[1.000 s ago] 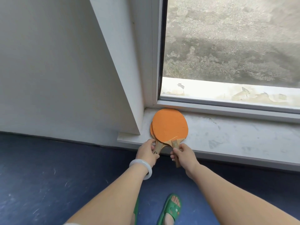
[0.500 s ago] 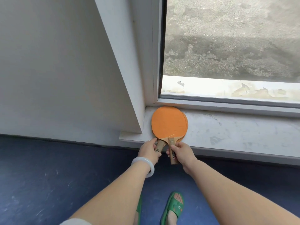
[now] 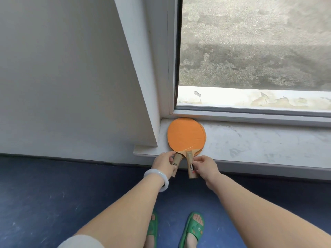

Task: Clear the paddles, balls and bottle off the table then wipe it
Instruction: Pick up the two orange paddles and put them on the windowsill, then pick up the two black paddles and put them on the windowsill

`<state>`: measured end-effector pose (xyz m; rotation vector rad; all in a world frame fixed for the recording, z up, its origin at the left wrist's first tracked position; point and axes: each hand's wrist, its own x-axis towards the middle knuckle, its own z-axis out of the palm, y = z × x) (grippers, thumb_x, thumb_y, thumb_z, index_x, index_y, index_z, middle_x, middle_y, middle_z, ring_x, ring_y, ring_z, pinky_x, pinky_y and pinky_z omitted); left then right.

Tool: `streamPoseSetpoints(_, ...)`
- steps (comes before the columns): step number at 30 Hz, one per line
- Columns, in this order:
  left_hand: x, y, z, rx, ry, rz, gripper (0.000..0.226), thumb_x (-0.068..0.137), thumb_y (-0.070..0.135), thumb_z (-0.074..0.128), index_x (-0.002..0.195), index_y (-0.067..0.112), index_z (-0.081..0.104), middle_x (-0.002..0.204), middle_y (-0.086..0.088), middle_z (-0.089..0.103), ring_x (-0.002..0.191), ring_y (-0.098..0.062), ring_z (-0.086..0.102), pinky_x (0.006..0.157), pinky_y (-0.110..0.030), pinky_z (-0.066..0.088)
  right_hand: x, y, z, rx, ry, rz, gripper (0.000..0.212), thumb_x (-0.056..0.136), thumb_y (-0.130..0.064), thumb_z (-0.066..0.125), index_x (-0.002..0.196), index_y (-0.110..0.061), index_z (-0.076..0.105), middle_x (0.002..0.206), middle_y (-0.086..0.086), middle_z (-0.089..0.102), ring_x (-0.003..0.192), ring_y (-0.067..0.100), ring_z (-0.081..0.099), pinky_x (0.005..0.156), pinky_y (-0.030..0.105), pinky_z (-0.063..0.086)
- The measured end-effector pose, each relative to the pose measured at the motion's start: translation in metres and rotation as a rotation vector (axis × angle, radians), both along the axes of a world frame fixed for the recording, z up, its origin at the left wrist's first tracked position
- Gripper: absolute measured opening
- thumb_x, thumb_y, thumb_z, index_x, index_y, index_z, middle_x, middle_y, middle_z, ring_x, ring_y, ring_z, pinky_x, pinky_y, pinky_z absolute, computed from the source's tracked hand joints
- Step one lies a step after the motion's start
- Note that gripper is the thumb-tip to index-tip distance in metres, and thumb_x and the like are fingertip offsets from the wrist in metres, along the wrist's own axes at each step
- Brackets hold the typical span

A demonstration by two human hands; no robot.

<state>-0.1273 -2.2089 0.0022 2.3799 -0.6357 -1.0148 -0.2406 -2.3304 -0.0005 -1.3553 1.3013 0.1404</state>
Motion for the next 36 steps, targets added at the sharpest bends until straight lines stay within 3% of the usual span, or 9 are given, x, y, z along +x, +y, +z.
streamPoseSetpoints(4, -0.001, 0.000, 0.009, -0.026, -0.013, 0.002, 0.053, 0.088, 0.009, 0.063, 0.137, 0.028, 0.052, 0.104, 0.010, 0.053, 0.097, -0.012, 0.056, 0.091, -0.032, 0.051, -0.004, -0.002, 0.009, -0.031, -0.014, -0.005, 0.011, 0.094, -0.008, 0.055, 0.088, -0.014, 0.062, 0.094, 0.013, 0.069, 0.092, 0.028, 0.066, 0.088, 0.044, 0.056)
streamPoseSetpoints(6, -0.001, 0.000, 0.014, -0.036, -0.025, 0.013, 0.051, 0.088, 0.010, 0.064, 0.135, 0.027, 0.054, 0.105, 0.010, 0.054, 0.098, -0.011, 0.055, 0.091, -0.030, 0.049, -0.005, -0.004, 0.016, -0.055, -0.017, -0.009, 0.012, 0.095, -0.008, 0.056, 0.086, -0.015, 0.059, 0.096, 0.014, 0.068, 0.098, 0.031, 0.066, 0.090, 0.046, 0.055)
streamPoseSetpoints(13, -0.001, 0.008, 0.038, -0.062, -0.055, 0.076, 0.043, 0.089, 0.014, 0.064, 0.129, 0.026, 0.057, 0.099, 0.009, 0.053, 0.091, -0.012, 0.055, 0.083, -0.027, 0.047, 0.004, -0.003, 0.042, -0.083, -0.091, 0.050, 0.007, 0.092, -0.009, 0.060, 0.087, -0.013, 0.061, 0.093, 0.012, 0.067, 0.094, 0.031, 0.064, 0.092, 0.049, 0.054)
streamPoseSetpoints(20, -0.004, 0.052, 0.073, -0.070, -0.144, 0.251, 0.037, 0.093, 0.020, 0.061, 0.129, 0.022, 0.057, 0.109, 0.006, 0.053, 0.093, -0.009, 0.052, 0.083, -0.022, 0.041, 0.038, 0.022, 0.071, -0.118, -0.171, 0.355, 0.011, 0.089, -0.010, 0.066, 0.083, -0.017, 0.062, 0.090, 0.006, 0.064, 0.084, 0.023, 0.061, 0.089, 0.046, 0.053)
streamPoseSetpoints(28, 0.003, 0.154, 0.114, 0.005, -0.188, 0.516, 0.039, 0.094, 0.024, 0.061, 0.132, 0.020, 0.053, 0.121, 0.001, 0.053, 0.105, -0.017, 0.056, 0.096, -0.032, 0.045, 0.087, 0.097, 0.112, -0.169, -0.248, 0.705, 0.014, 0.088, -0.011, 0.069, 0.079, -0.016, 0.060, 0.082, 0.007, 0.062, 0.076, 0.024, 0.056, 0.083, 0.043, 0.053)
streamPoseSetpoints(31, 0.005, 0.201, 0.127, 0.059, -0.214, 0.588, 0.044, 0.093, 0.027, 0.062, 0.136, 0.020, 0.050, 0.130, -0.002, 0.050, 0.115, -0.021, 0.053, 0.102, -0.037, 0.043, 0.105, 0.134, 0.129, -0.223, -0.269, 0.853, 0.006, 0.088, -0.015, 0.069, 0.090, -0.014, 0.063, 0.087, 0.006, 0.065, 0.079, 0.021, 0.057, 0.078, 0.037, 0.050)
streamPoseSetpoints(36, -0.002, 0.297, 0.151, 0.129, -0.270, 0.716, 0.049, 0.093, 0.031, 0.062, 0.138, 0.019, 0.047, 0.135, -0.002, 0.047, 0.123, -0.022, 0.048, 0.102, -0.038, 0.042, 0.133, 0.215, 0.164, -0.308, -0.316, 1.060, 0.016, 0.089, -0.021, 0.069, 0.102, -0.013, 0.065, 0.091, 0.002, 0.063, 0.081, 0.019, 0.056, 0.081, 0.034, 0.050)
